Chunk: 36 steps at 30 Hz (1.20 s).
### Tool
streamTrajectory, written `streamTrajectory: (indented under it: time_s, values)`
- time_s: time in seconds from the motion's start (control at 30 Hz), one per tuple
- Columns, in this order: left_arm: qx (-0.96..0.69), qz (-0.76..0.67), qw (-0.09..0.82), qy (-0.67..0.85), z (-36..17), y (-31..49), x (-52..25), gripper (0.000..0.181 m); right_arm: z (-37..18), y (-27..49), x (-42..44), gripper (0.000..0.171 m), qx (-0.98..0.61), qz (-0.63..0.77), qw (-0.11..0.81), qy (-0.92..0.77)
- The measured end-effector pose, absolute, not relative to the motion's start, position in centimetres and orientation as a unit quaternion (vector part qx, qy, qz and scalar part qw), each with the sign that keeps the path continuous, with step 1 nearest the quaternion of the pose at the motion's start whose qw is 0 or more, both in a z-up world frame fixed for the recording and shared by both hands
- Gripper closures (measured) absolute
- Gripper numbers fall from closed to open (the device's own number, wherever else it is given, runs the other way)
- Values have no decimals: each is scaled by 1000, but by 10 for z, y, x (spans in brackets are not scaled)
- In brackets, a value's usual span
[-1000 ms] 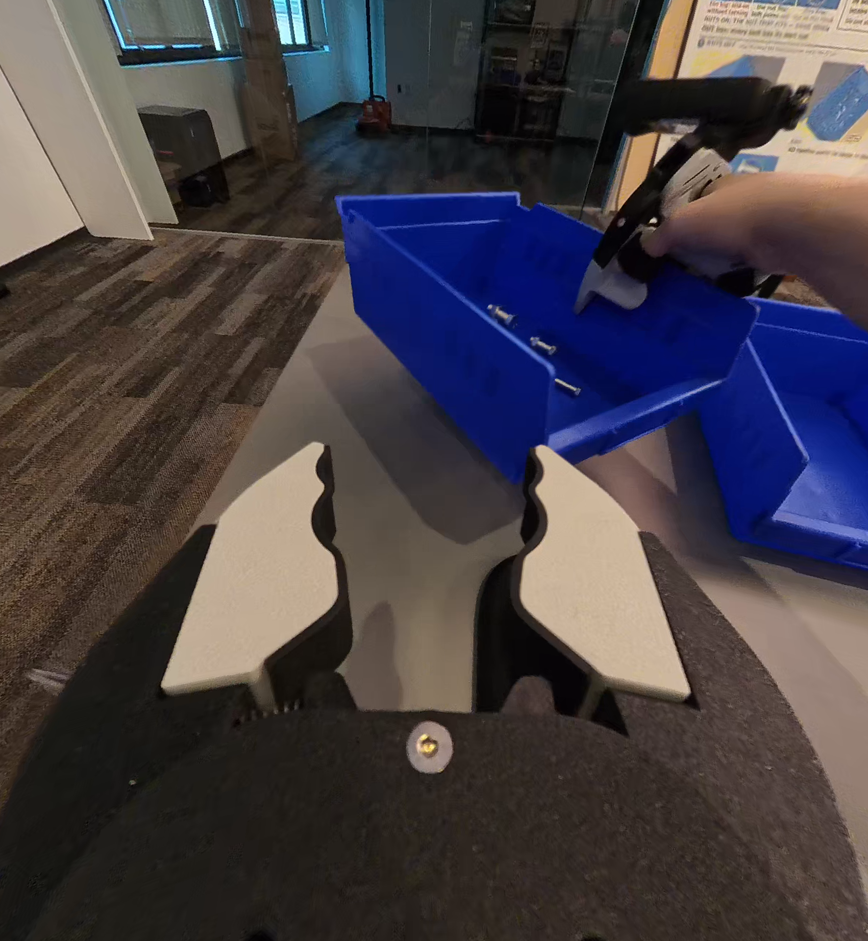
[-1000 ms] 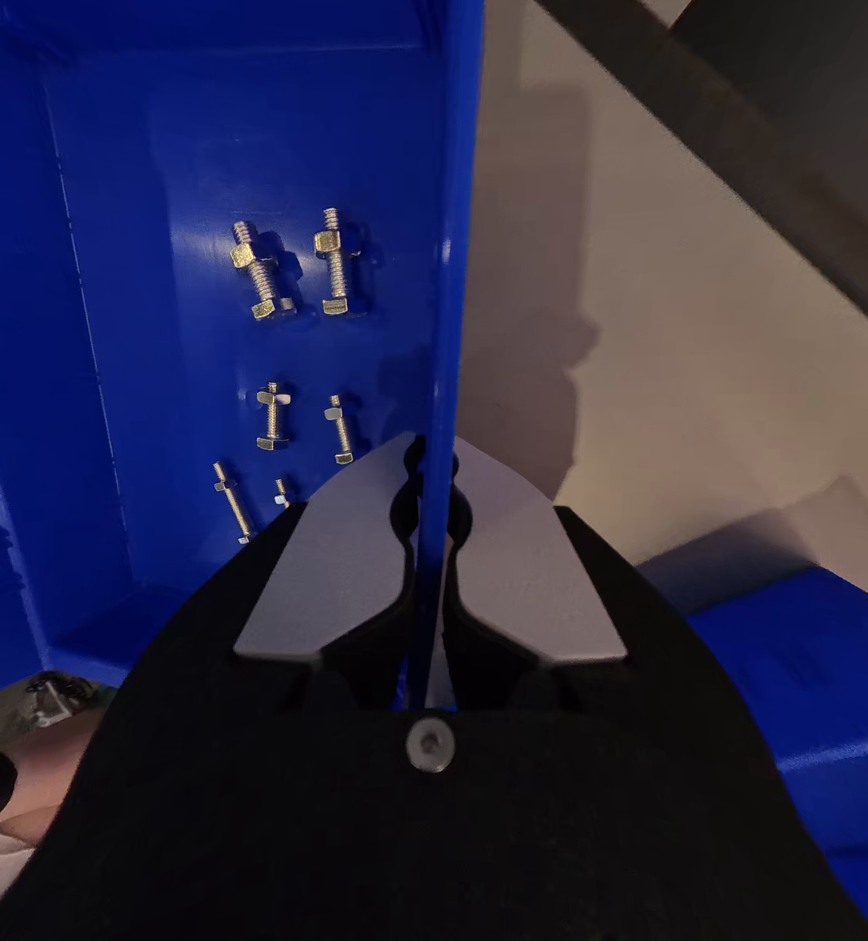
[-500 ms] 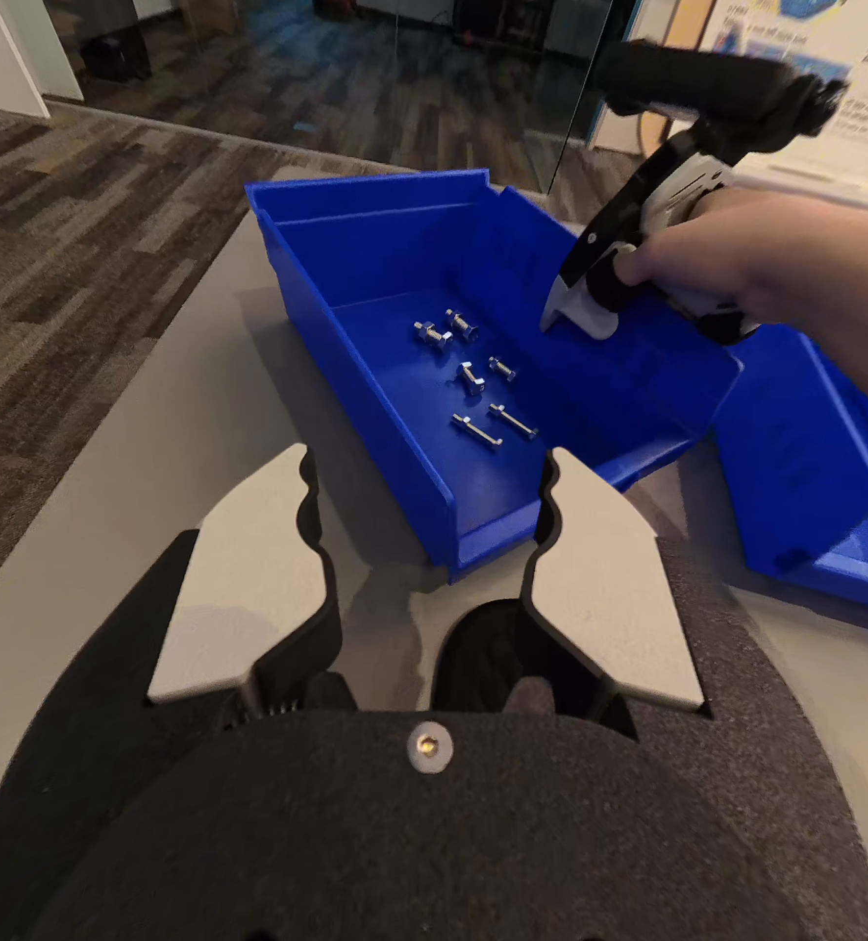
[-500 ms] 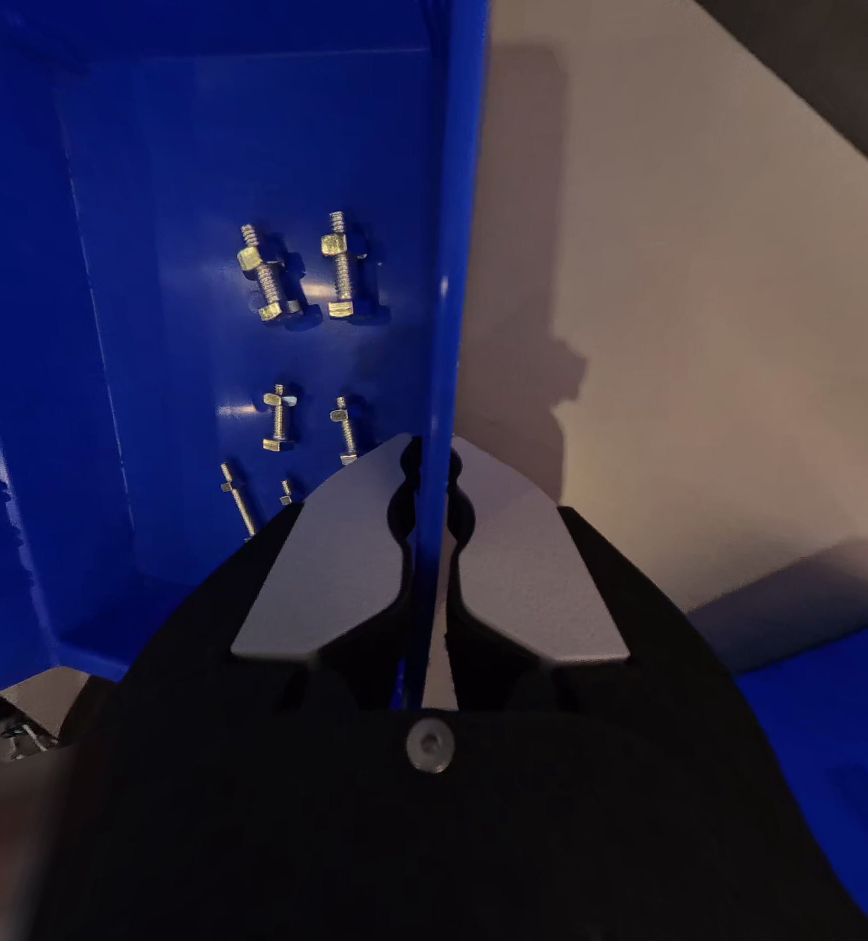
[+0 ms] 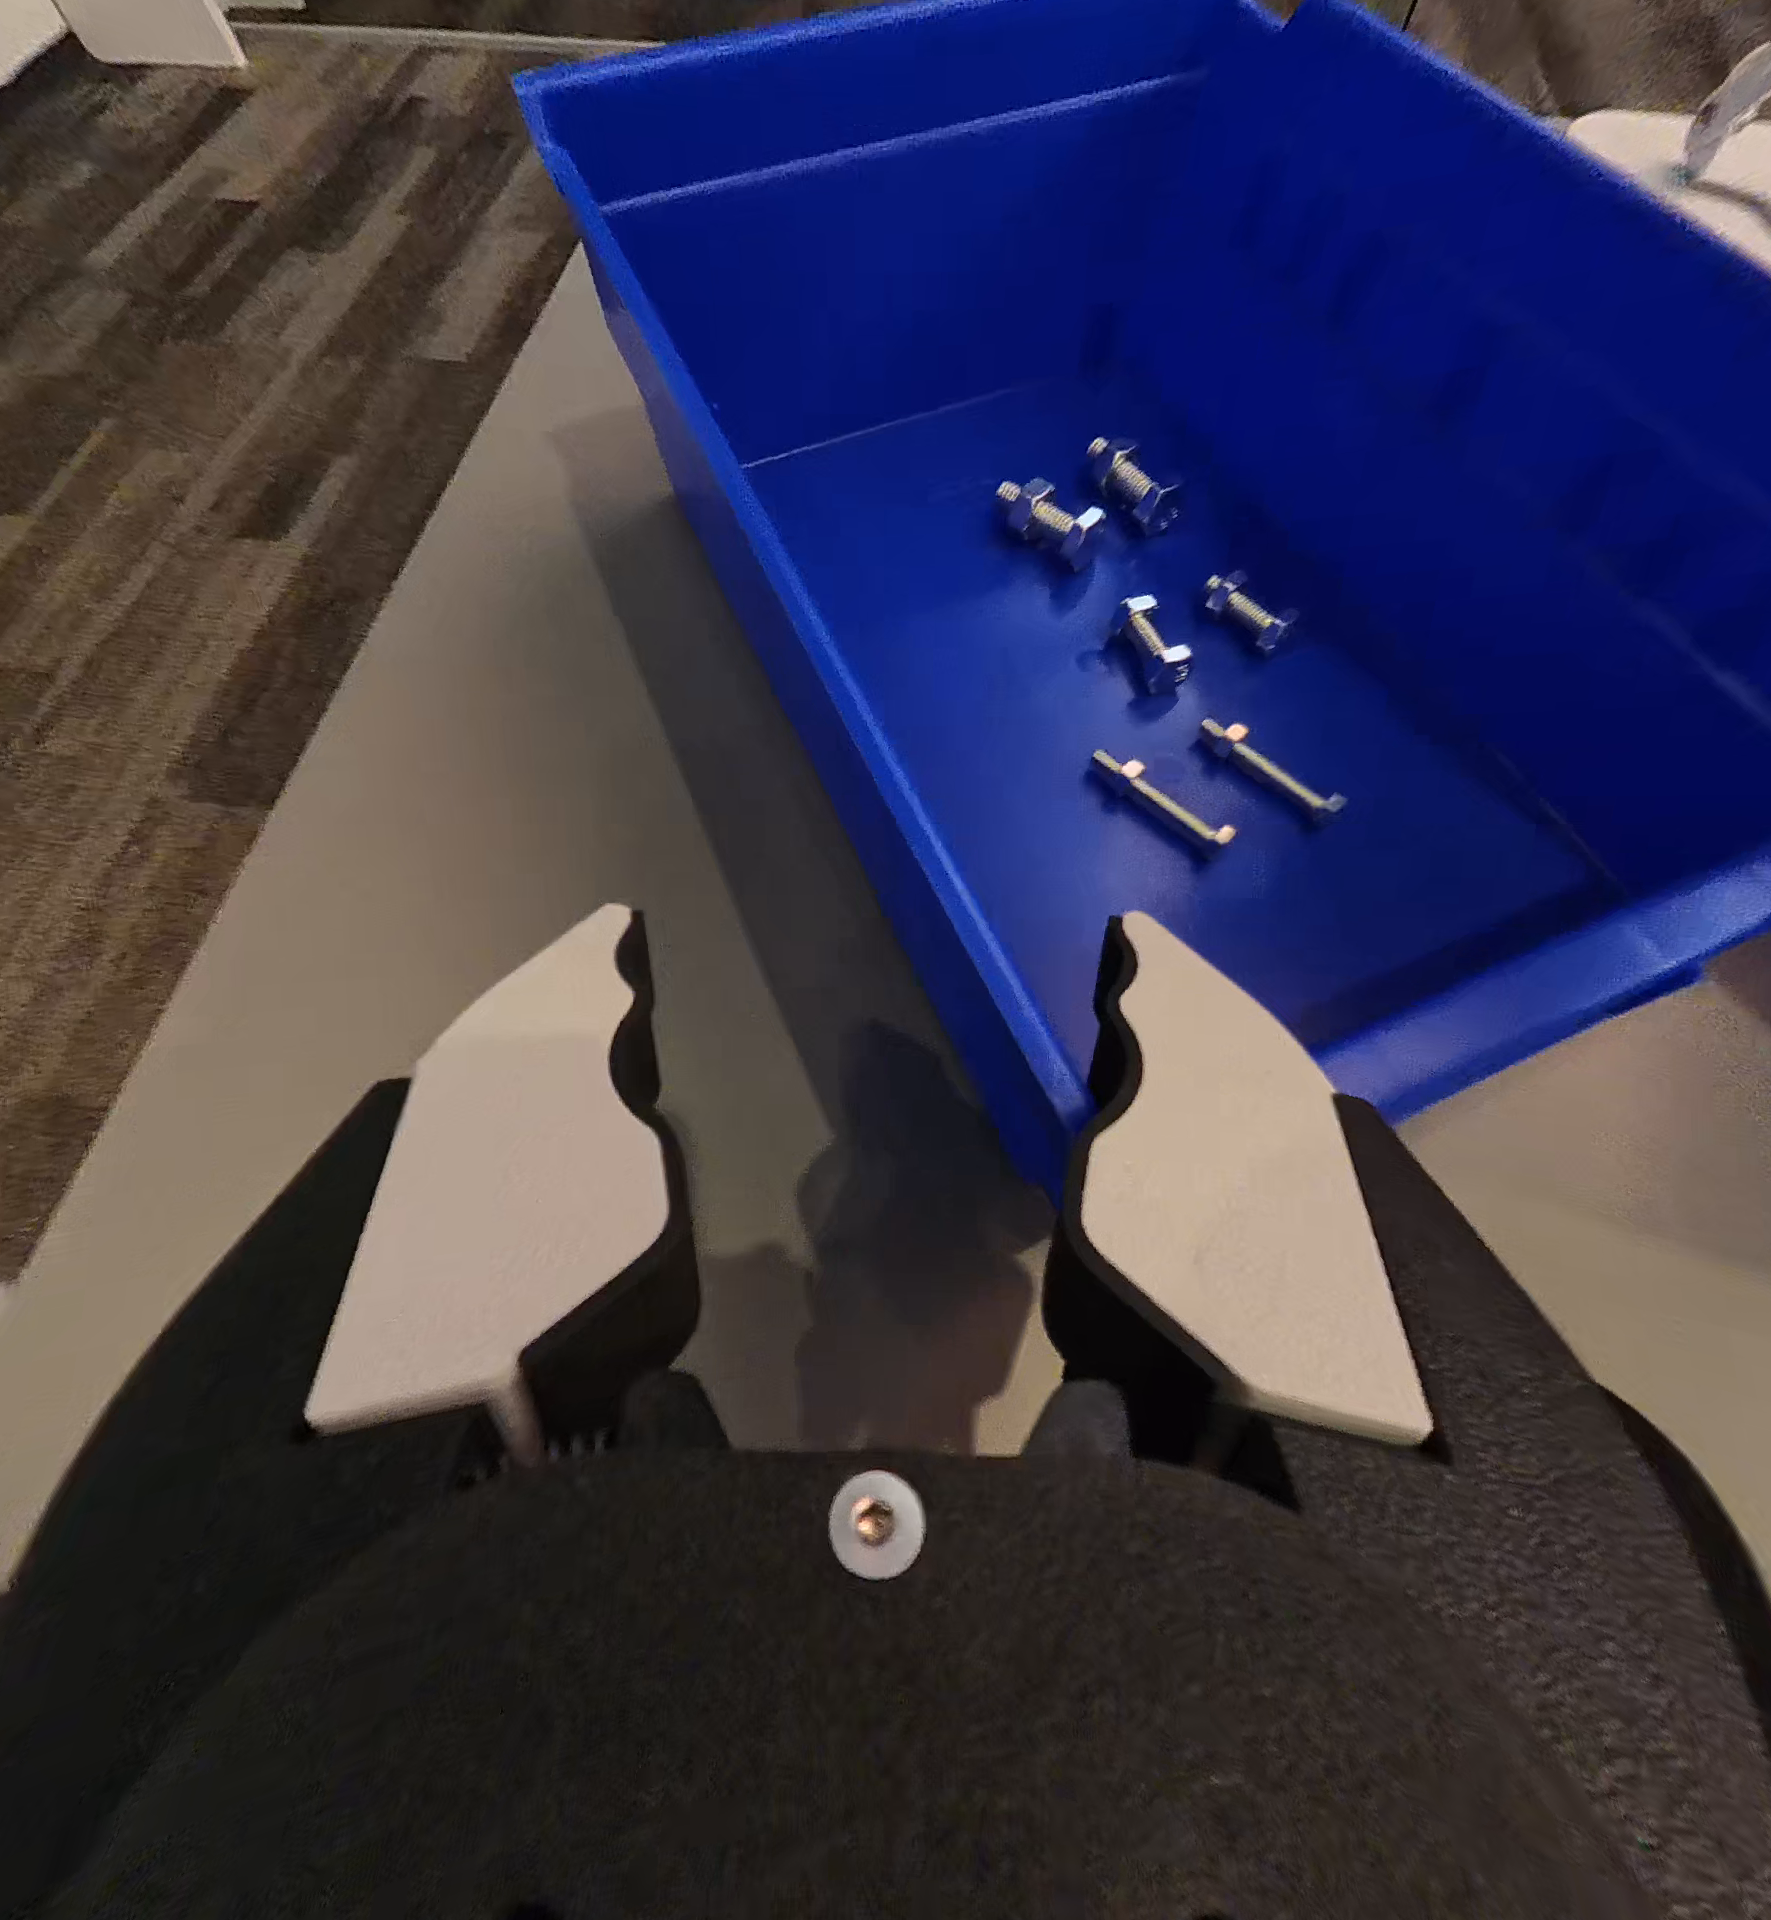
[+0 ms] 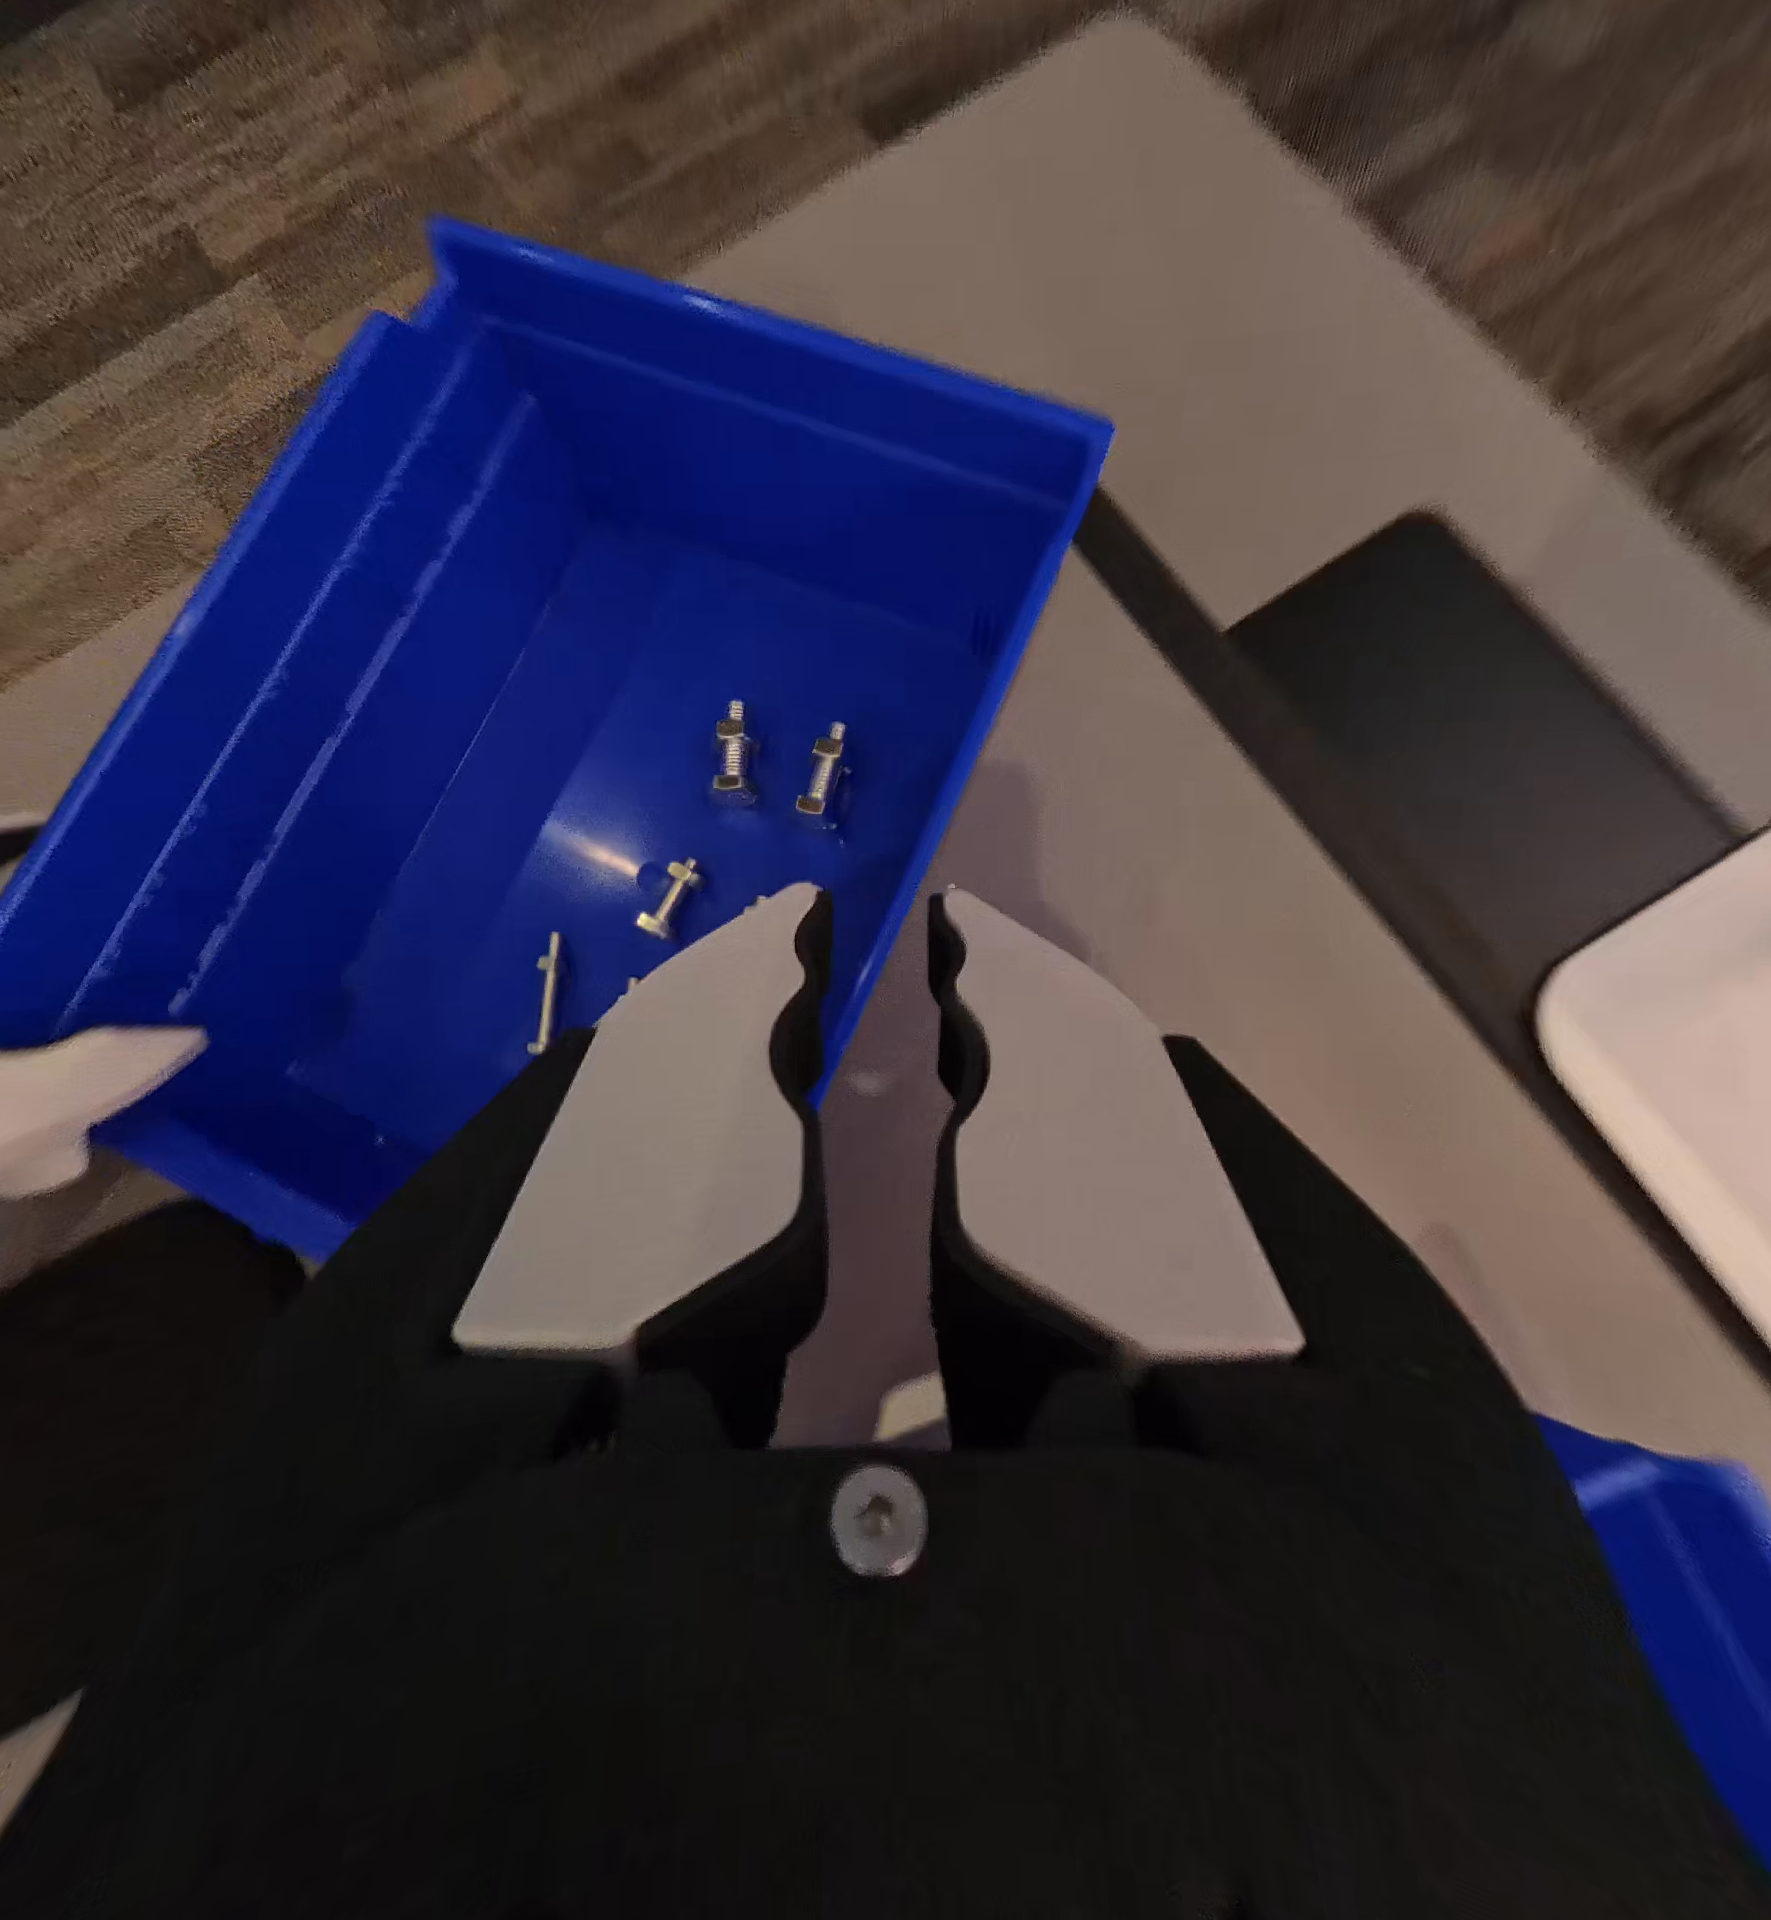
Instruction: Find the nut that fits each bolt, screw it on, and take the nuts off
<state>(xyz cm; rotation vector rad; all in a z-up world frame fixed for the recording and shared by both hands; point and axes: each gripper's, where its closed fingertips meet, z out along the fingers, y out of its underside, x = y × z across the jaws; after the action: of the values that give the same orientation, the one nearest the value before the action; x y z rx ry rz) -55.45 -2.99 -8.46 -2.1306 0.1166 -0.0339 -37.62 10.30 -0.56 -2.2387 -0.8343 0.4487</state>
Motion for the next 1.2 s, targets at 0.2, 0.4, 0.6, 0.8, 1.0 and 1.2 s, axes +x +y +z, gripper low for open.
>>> streamTrajectory:
  time_s: [0.2, 0.4, 0.6, 0.8, 1.0, 1.2]
  values:
    - [-863, 61, 501, 39, -78, -23, -590, 127, 39, 41, -337, 155, -816, 185, 396, -379]
    - [-867, 41, 491, 79, -81, -7, -615, 169, 29, -12, -257, 159, -815, 137, 404, -393]
    - [-875, -24, 478, 74, -81, 2, -638, 174, 17, -48, -170, 158, -838, 116, 404, -349]
    - [-874, -4, 477, 94, -80, 3, -676, 171, 14, -70, -103, 160, -857, 110, 403, -302]
    - [-871, 9, 481, 105, -81, 6, -684, 169, 3, -78, -63, 157, -873, 83, 406, -257]
    - [-866, 25, 491, 86, -79, 6, -686, 165, -18, -78, -45, 134, -913, 101, 370, -139]
